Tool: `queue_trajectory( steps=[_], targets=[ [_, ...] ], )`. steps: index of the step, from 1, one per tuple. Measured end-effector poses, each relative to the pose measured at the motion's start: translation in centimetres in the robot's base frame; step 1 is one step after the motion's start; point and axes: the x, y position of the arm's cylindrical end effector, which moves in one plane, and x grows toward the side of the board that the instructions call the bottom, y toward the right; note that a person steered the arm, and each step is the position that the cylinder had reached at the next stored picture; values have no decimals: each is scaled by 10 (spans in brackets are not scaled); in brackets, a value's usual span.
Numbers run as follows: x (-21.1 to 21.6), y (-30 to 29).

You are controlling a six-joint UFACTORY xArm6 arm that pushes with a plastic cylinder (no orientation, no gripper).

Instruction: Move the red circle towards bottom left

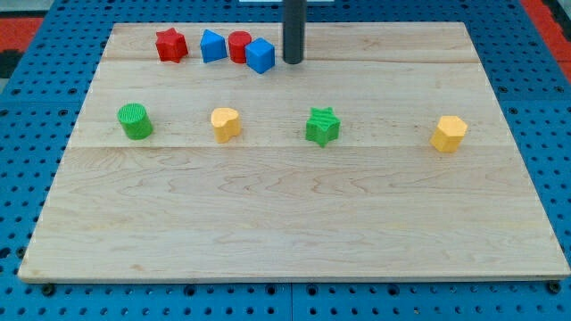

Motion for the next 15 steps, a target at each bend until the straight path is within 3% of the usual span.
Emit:
queue_trajectory(
  steps=[1,2,3,5,6,8,10,11,13,14,15],
  targets=[
    [4,-34],
    [-19,51],
    [-52,7],
    [-71,-74],
    [-46,-122],
    [24,-142],
    [28,-76],
    [47,-11],
    [99,-14],
    [89,-10],
    [105,-53]
  ],
)
